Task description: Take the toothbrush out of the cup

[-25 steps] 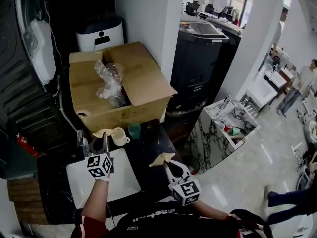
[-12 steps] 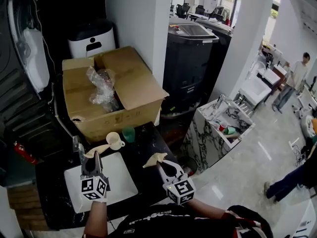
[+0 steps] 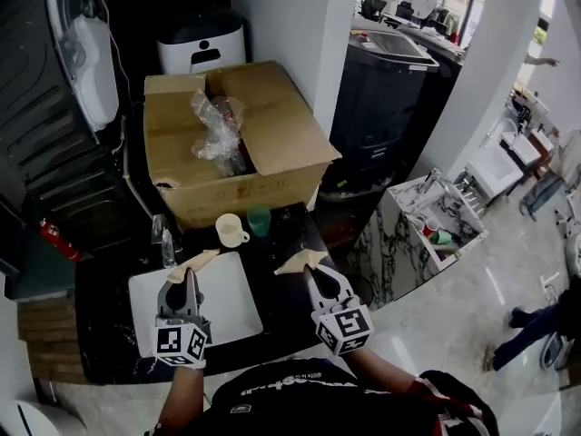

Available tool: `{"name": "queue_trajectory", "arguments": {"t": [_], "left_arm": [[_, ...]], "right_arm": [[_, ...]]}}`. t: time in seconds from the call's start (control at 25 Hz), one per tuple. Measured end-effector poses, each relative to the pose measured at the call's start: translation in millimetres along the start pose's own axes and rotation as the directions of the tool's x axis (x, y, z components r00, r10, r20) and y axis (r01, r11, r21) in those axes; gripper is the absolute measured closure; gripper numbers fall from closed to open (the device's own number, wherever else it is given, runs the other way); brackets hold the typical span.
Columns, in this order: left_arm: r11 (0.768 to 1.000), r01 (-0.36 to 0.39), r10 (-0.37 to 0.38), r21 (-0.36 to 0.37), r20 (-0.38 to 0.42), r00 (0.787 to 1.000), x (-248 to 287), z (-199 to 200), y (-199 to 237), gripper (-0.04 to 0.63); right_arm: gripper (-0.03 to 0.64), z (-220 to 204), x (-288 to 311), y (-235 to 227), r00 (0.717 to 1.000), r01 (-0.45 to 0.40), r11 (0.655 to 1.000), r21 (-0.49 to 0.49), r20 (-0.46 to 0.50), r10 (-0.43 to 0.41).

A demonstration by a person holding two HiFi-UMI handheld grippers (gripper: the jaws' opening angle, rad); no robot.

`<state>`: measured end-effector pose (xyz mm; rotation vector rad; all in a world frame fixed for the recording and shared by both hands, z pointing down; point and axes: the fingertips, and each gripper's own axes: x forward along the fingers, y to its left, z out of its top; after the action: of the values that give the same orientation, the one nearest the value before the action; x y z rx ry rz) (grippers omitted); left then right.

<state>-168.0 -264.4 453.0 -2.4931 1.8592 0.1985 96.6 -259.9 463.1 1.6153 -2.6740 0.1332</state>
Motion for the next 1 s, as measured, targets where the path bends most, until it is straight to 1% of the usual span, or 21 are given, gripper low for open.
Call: {"name": "queue_trajectory", "arguments": {"t": [0.2,0.32,0.4,0.52,0.72,1.0], "left_arm": [[0.999,0.022,-0.02,0.025,-0.07,0.997,-11,-13,-10,0.558],[0.999,0.036,-0.034,0.019,-0.112,0.993,-17,-25,-20,0.558],[0.999,0.043,-0.041,0.017,-0.127,0.991,-19,-30,-26,0.558],[0.998,0.056,-0.055,0.008,-0.144,0.988,-20,-35,-32,0.558],[0.997,0.069,-0.072,-0.026,-0.167,0.983,-19,-44,-35,0.558],[0.995,0.092,-0.097,-0.04,-0.166,0.981,-17,-45,-43,0.557]], "right_arm": [[0.58,-4,4,9,1.0,-0.018,1.0,0.004,-0.002,0.018],[0.58,-8,5,12,0.999,-0.026,1.0,0.017,-0.024,0.026],[0.58,-7,7,13,0.999,-0.03,1.0,0.009,-0.021,0.03],[0.58,-7,9,15,0.999,-0.034,0.999,0.002,-0.024,0.034],[0.58,-8,10,17,0.999,-0.03,1.0,-0.006,-0.022,0.03],[0.58,-11,4,18,0.999,-0.02,1.0,-0.022,-0.045,0.019]]}}
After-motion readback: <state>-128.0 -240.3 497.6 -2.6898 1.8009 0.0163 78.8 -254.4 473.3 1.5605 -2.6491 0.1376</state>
